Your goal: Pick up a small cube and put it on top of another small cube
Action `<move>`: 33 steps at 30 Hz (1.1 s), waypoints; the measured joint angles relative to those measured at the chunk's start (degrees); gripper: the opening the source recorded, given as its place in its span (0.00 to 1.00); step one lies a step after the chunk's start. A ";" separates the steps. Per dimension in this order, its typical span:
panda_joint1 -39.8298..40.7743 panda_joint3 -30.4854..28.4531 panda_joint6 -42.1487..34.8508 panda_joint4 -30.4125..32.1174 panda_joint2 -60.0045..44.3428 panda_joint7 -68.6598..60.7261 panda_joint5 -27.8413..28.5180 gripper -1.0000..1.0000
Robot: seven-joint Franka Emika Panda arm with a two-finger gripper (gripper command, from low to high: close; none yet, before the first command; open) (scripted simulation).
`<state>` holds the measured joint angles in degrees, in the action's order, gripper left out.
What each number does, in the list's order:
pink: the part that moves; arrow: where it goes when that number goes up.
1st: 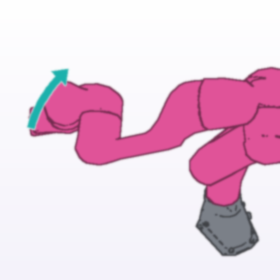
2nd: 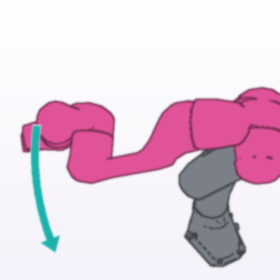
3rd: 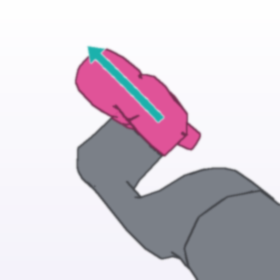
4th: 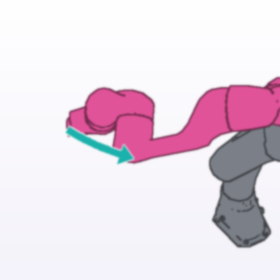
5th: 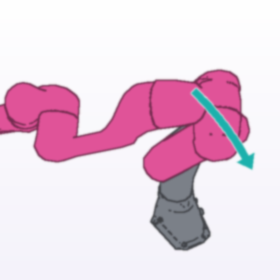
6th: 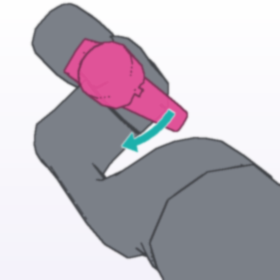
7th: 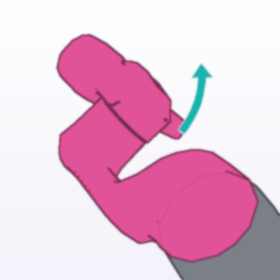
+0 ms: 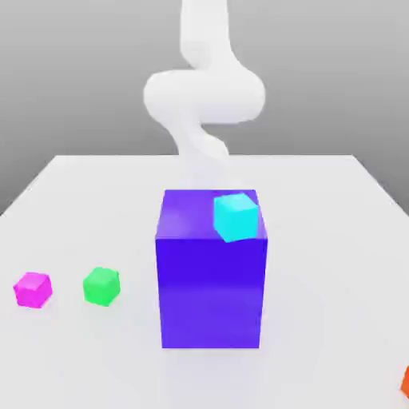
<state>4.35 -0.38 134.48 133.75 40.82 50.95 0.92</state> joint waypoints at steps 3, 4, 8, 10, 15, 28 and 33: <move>5.15 -0.87 3.38 2.46 -6.27 6.46 1.24 0.50; 6.80 -1.20 4.45 3.25 -8.28 8.51 1.60 0.50; 13.07 -2.92 8.72 6.37 -16.25 16.49 2.85 0.50; 16.01 -4.04 10.85 7.93 -20.22 20.34 3.31 0.50; 22.54 -7.66 16.23 11.84 -30.14 29.25 3.42 0.50; 36.85 -8.72 32.18 17.38 -56.71 34.48 -11.85 0.50; 38.87 -6.32 35.31 16.59 -60.59 33.14 -13.61 0.00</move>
<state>43.22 -6.70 169.79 150.34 -19.77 84.09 -12.69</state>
